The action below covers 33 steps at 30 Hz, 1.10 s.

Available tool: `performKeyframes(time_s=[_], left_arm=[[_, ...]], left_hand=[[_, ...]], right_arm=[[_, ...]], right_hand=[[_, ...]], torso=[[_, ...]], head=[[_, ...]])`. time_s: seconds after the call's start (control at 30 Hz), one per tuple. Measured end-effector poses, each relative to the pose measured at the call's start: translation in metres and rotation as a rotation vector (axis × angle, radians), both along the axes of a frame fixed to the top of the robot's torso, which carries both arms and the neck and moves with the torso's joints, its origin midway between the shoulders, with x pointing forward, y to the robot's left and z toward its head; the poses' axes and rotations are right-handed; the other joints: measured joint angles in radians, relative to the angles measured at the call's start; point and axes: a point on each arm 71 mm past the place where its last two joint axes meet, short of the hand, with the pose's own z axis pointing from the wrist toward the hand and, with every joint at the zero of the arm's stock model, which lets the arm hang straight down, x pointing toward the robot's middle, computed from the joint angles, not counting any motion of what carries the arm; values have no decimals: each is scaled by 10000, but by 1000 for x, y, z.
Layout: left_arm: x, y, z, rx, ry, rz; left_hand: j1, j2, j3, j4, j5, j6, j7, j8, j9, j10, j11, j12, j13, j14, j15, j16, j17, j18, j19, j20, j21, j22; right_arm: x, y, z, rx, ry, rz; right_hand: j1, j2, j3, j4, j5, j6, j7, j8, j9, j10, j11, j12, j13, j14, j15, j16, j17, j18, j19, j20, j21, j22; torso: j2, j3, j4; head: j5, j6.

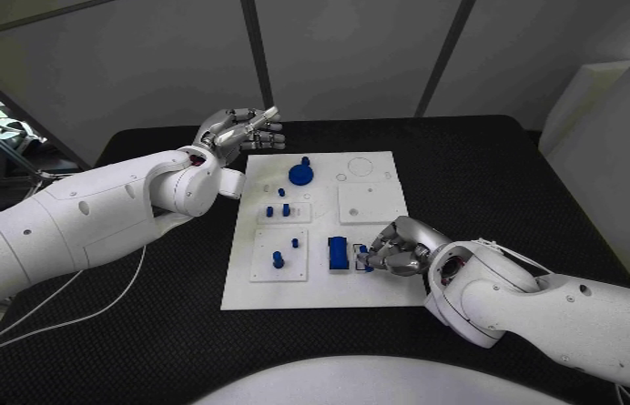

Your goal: Assemble the parts on the task board

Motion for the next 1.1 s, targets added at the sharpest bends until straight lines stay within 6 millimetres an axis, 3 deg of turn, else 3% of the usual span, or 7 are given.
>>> performKeyframes(time_s=[0.63,1.1], left_arm=[[0,0,0,0,15,-11],[0,0,0,12,48,-9]], left_hand=[[0,0,30,-30,0,0,0,0,0,0,0,0,0,37,-37,0,-17,0,0,0,0,-36],[0,0,29,-29,0,0,0,0,0,0,0,0,0,37,-37,0,-16,0,0,0,0,-44]], right_arm=[[6,6,-7,-245,258,8],[7,8,-7,-282,110,69]], right_hand=[[-275,-16,-231,136,144,67,-1,8,57,-1,0,-121,-1,0,0,-80,-1,0,0,0,0,0],[-1124,81,-1040,222,-752,111,47,-41,199,-1,2,-161,-2,0,0,-81,-2,0,0,0,0,0]], torso=[[-6,4,-3],[-9,8,-12]], head=[[39,-4],[45,0]])
